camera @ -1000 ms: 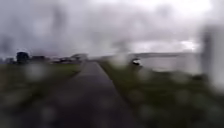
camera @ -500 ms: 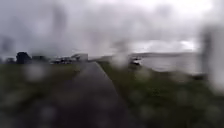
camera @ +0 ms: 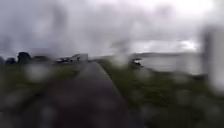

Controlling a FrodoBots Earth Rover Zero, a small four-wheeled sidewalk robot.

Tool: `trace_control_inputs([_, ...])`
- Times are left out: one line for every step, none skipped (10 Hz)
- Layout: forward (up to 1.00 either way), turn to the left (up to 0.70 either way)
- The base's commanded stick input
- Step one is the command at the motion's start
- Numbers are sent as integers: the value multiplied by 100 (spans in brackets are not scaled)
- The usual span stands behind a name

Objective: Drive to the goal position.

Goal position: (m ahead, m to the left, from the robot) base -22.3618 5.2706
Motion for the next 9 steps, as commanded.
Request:
trace_control_inputs([0, 70])
trace_control_inputs([0, 70])
trace_control_inputs([0, 70])
trace_control_inputs([0, 70])
trace_control_inputs([0, 70])
trace_control_inputs([0, 70])
trace_control_inputs([0, 70])
trace_control_inputs([0, 70])
trace_control_inputs([0, 70])
